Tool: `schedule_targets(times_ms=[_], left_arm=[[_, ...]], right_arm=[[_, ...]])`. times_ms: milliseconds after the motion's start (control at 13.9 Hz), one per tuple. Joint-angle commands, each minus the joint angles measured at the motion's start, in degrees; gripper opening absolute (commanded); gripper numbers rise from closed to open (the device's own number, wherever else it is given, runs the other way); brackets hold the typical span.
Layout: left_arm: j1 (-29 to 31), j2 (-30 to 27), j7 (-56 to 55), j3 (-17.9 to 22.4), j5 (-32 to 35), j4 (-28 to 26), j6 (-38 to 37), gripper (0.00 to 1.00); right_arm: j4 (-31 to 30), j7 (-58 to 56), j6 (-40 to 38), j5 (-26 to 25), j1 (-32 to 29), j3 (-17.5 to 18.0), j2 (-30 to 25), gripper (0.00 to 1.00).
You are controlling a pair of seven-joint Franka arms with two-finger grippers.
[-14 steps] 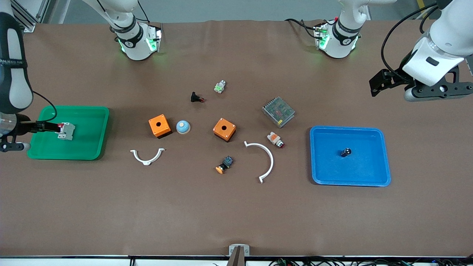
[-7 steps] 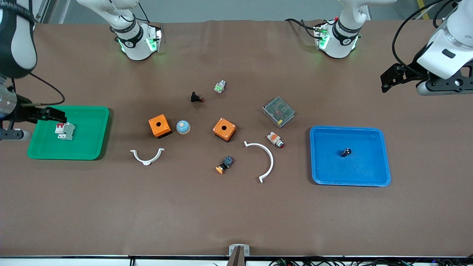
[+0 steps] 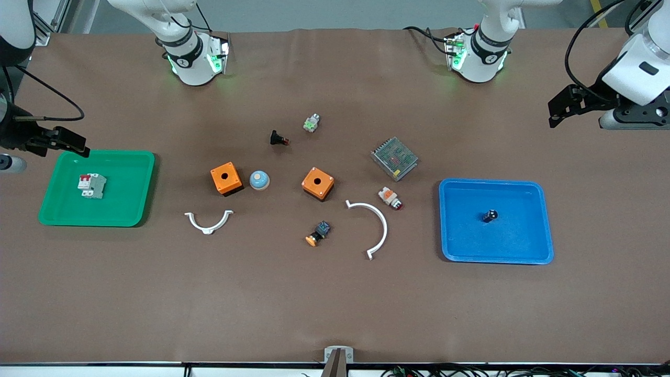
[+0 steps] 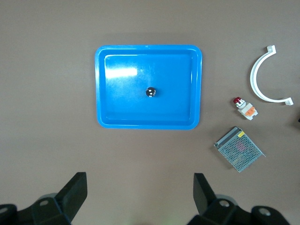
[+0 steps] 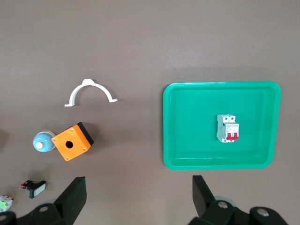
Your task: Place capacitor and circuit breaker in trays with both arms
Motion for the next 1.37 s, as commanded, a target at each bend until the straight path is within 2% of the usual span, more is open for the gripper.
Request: schedule_targets(times_ms=[0, 144, 288, 1007, 1295], left_arm=[[0.22, -0.43, 1.29, 0.48, -2.11, -0.62, -0.05, 1.0], [0.05, -0.16, 1.03, 0.39, -1.76, -0.36, -0.05, 1.0], [0.22, 1.32, 1.2, 0.39, -1.59, 1.65, -0.05, 1.0], [0.05, 1.59, 0.5, 0.48, -1.32, 2.02, -1.19, 1.0], [0.13, 1.51, 0.14, 0.48, -1.32, 2.02, -2.6, 1.0]], right_arm=[[6.01, 0.58, -4.18, 0.84, 1.04, -0.42, -0.04, 1.0], [9.72, 0.92, -9.79, 0.22, 0.95, -0.6, 0.05, 1.0], [12.19, 0.49, -9.73, 0.92, 0.51, -0.86, 0.49, 1.0], [12.81, 0.4, -6.57, 0.39, 0.34, -0.86, 1.28, 1.0], [13.16, 0.4, -6.57, 0.13, 0.25, -0.86, 3.83, 1.0]])
